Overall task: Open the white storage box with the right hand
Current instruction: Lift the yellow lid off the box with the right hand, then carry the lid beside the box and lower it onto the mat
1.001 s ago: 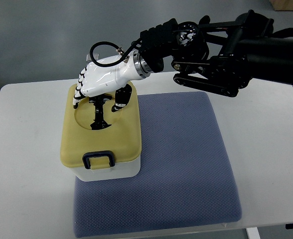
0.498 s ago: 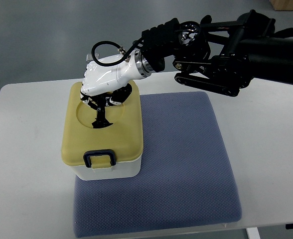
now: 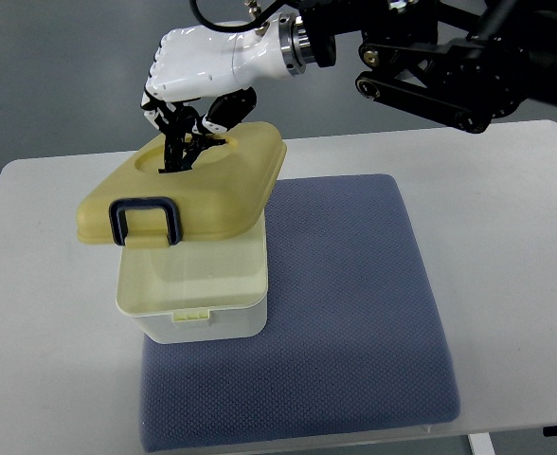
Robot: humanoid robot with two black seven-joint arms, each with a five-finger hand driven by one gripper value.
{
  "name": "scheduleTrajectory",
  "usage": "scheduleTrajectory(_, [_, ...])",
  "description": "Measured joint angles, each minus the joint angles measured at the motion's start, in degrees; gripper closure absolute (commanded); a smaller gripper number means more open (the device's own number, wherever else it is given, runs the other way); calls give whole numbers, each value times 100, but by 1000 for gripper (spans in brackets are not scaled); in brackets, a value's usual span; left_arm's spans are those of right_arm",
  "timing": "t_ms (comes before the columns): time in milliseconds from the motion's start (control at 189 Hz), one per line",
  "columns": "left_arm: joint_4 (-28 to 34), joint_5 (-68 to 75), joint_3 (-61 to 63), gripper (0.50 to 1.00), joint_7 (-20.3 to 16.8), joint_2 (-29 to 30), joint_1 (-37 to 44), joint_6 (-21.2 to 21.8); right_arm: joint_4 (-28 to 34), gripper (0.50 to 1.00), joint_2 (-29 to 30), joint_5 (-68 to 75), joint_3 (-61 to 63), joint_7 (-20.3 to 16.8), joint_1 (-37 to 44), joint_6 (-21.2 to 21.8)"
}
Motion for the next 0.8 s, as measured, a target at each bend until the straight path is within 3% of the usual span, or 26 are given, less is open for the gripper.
scheduleTrajectory(424, [0, 0, -2, 500, 0, 0, 0, 0, 10, 1000, -1850, 20, -9, 46, -112, -45])
scheduleTrajectory(799, [0, 0, -2, 500, 0, 0, -1, 2, 10, 1000, -2836, -39, -66, 46, -977, -603])
